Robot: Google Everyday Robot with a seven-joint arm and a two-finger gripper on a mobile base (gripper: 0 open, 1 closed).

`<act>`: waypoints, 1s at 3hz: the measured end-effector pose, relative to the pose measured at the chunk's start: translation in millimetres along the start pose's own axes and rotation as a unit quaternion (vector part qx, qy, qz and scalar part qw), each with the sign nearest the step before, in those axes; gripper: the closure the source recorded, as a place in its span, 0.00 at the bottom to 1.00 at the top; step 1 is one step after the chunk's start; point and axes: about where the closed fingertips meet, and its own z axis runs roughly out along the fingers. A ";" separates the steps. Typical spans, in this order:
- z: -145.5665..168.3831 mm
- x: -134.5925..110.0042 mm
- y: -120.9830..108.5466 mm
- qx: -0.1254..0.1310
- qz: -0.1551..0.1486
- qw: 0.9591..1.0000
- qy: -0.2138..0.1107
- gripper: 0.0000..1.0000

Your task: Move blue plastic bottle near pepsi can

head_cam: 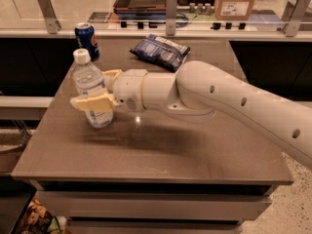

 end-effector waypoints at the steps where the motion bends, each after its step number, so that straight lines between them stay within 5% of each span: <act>1: 1.4 -1.2 1.7 -0.002 -0.001 1.000 0.000 0.64; 2: 2.8 -2.4 3.4 -0.003 -0.002 1.000 0.000 0.87; 3: 4.1 -3.5 5.0 -0.005 -0.003 1.000 0.000 1.00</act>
Offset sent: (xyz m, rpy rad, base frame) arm -0.0012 0.0018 0.0008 -0.0005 -0.0015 0.0033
